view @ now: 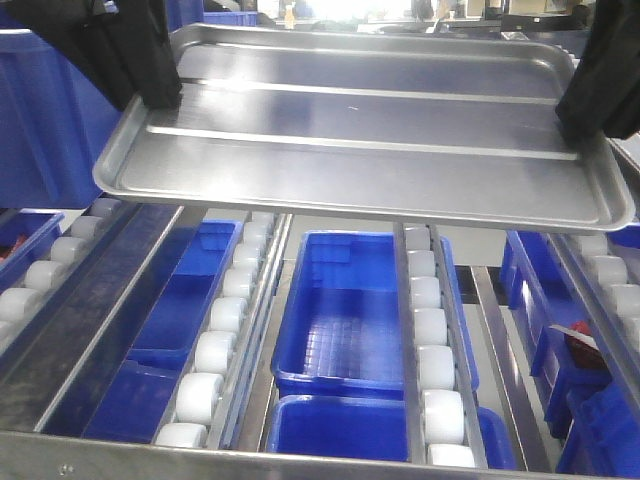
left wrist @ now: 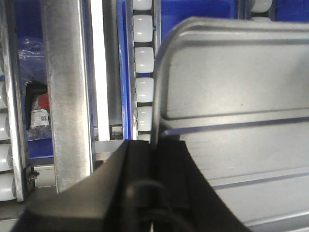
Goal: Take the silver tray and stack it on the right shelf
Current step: 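Lift the silver tray up off the shelf with both grippers, then hold the tray level with both grippers while the base drives to another shelf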
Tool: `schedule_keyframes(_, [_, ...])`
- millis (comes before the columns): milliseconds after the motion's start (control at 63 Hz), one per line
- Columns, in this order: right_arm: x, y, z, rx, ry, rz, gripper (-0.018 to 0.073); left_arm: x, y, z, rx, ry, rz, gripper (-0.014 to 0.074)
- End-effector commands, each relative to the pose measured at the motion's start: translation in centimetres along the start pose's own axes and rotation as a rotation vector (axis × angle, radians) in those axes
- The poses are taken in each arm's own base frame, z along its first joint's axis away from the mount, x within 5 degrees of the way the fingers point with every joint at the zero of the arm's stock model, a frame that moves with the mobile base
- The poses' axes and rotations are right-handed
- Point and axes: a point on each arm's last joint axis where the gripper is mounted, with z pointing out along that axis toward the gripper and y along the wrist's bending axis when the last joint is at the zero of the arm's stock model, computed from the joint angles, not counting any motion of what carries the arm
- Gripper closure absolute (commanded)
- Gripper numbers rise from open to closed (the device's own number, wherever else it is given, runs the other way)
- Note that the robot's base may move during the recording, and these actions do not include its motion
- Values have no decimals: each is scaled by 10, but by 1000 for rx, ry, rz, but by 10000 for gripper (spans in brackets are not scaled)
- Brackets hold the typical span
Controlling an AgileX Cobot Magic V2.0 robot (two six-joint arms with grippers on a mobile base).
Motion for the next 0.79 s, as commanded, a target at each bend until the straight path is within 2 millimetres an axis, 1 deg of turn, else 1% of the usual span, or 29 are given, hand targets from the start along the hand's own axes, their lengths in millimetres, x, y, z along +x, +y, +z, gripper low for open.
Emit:
schedule_keyframes(0, [-7,-3,-13,29,-55,-55,503,-8,4,-22,-8,-95,17,689])
schedule_keyframes(777, [-7,-3,-13,28,-55,-55,503,-8,4,-22,-8,-95,17,689])
